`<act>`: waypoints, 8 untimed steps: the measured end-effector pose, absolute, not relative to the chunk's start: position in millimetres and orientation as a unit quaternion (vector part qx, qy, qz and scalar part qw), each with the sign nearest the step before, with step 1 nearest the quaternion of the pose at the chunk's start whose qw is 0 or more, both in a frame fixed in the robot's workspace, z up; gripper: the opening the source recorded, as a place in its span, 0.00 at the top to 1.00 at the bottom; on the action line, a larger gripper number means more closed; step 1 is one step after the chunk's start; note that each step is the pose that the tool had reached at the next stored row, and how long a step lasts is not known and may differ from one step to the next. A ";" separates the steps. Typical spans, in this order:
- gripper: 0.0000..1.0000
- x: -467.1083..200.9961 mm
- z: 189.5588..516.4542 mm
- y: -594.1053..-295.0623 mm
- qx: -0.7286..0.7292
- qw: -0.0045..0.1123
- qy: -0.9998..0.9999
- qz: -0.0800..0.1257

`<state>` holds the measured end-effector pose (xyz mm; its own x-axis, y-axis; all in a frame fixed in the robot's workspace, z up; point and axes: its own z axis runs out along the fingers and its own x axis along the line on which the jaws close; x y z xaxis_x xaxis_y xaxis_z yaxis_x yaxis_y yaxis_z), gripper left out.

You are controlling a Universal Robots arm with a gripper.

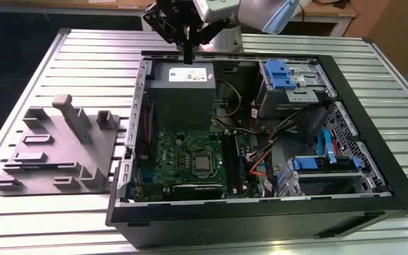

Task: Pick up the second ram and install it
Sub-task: 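Reach for the second ram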

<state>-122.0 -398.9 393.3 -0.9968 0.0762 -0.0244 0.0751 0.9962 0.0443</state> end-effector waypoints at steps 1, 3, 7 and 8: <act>0.90 -122.0 393.3 -398.9 0.038 0.013 0.999 0.022; 0.90 -122.0 393.3 -398.9 0.038 0.013 0.999 0.022; 0.90 -123.2 393.3 -398.9 0.038 0.013 0.999 0.022; 0.90 -123.8 393.3 -398.9 0.038 0.013 0.999 0.022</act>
